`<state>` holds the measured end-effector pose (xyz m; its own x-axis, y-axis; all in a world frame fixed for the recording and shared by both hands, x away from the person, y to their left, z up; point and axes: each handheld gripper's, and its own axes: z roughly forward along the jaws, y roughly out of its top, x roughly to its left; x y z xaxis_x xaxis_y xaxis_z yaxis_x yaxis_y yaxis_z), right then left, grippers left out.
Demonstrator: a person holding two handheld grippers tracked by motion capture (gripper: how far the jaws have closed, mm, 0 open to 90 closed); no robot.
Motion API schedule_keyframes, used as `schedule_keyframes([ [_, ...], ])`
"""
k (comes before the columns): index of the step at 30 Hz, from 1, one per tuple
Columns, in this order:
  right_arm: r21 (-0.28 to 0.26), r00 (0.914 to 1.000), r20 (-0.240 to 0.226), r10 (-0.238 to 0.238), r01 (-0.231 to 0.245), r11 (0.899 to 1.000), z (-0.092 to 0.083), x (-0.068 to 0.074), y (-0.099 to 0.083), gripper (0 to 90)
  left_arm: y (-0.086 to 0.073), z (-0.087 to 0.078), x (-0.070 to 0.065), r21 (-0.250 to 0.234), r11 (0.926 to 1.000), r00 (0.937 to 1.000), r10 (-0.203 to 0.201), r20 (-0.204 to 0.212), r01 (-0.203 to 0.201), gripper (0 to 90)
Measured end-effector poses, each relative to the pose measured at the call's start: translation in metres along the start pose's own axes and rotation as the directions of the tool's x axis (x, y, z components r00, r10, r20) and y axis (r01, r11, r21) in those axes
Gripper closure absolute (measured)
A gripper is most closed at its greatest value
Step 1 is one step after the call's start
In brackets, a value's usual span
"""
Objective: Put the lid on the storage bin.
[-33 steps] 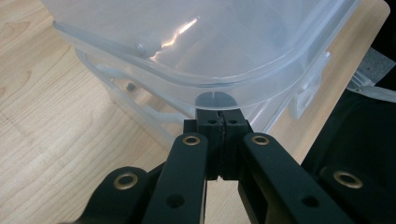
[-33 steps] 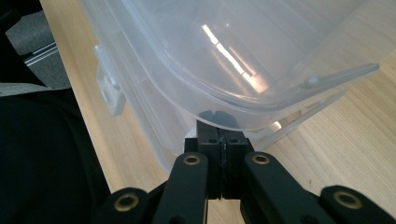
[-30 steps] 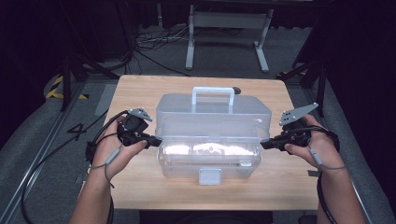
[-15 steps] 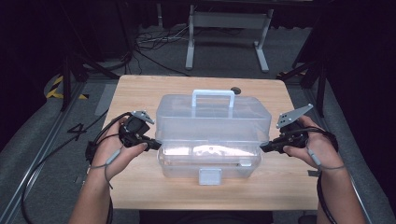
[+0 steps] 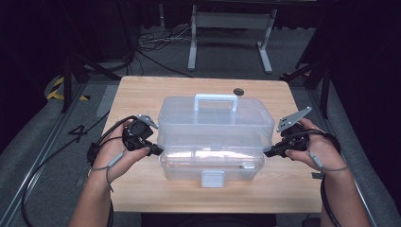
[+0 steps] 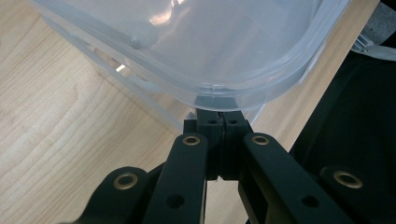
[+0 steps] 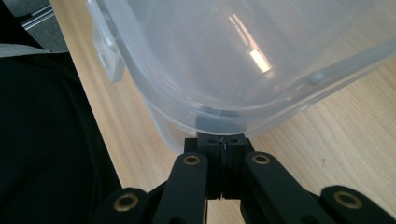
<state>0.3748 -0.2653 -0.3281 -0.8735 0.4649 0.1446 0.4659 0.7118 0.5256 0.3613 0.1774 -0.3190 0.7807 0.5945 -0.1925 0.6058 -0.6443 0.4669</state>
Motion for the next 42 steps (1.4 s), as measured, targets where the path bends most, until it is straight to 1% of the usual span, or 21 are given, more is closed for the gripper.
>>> schedule_keyframes([
  [6, 0.02, 1.0, -0.006, -0.007, 0.007, 1.0, 0.002, 0.001, 0.0, 90.0, -0.001, 0.003, -0.001, 0.013, 0.9999, 0.9999, -0.007, 0.007, 0.007, 90.0],
  [7, 0.024, 1.0, -0.006, -0.007, 0.007, 1.0, 0.002, 0.001, 0.0, 90.0, 0.0, 0.003, 0.0, 0.028, 0.9996, 1.0, 0.001, 0.008, -0.002, 90.0],
  [11, 0.04, 0.9999, -0.007, -0.011, 0.011, 0.999, 0.004, 0.001, 0.0, 90.0, -0.001, 0.004, -0.001, 0.046, 0.9989, 1.0, 0.003, 0.007, -0.004, 90.0],
  [17, 0.061, 0.9998, -0.014, -0.014, 0.014, 0.998, 0.005, 0.001, -0.001, 89.9, -0.001, 0.006, 0.0, 0.057, 0.9983, 0.9999, 0.006, 0.016, -0.007, 90.0],
  [18, 0.064, 0.9998, -0.014, -0.014, 0.015, 0.998, 0.006, 0.001, -0.001, 89.9, -0.001, 0.007, 0.0, 0.068, 0.9977, 0.9998, 0.005, 0.02, -0.006, 90.0],
  [24, 0.082, 0.9996, -0.02, -0.02, 0.021, 0.996, 0.008, 0.001, -0.001, 89.8, -0.002, 0.009, 0.0, 0.083, 0.9965, 0.9997, 0.007, 0.024, -0.009, 90.0],
  [27, 0.085, 0.9996, -0.022, -0.017, 0.019, 0.996, 0.008, 0.0, -0.002, 89.4, -0.002, 0.009, 0.0, 0.083, 0.9965, 0.9997, 0.004, 0.024, -0.006, 90.0],
  [31, 0.098, 0.9995, -0.03, -0.013, 0.016, 0.995, 0.01, 0.0, -0.002, 89.3, -0.002, 0.011, 0.0, 0.109, 0.994, 0.9996, 0.007, 0.028, -0.01, 89.9],
  [37, 0.115, 0.9993, -0.036, -0.013, 0.017, 0.993, 0.012, 0.0, -0.002, 89.3, -0.002, 0.013, 0.0, 0.122, 0.9925, 0.9993, 0.005, 0.037, -0.009, 90.0],
  [38, 0.117, 0.9992, -0.037, -0.013, 0.017, 0.993, 0.012, 0.0, -0.002, 89.3, -0.002, 0.014, 0.0, 0.123, 0.9924, 0.9993, -0.005, 0.037, 0.0, 89.9],
  [39, 0.119, 0.9991, -0.041, -0.012, 0.017, 0.993, 0.013, 0.0, -0.003, 89.0, -0.002, 0.014, 0.001, 0.127, 0.9919, 0.9993, 0.004, 0.037, -0.009, 89.9],
  [42, 0.124, 0.999, -0.043, -0.013, 0.019, 0.992, 0.014, 0.0, -0.003, 88.9, -0.002, 0.015, 0.0, 0.132, 0.9913, 0.9992, 0.001, 0.041, -0.006, 89.9],
])
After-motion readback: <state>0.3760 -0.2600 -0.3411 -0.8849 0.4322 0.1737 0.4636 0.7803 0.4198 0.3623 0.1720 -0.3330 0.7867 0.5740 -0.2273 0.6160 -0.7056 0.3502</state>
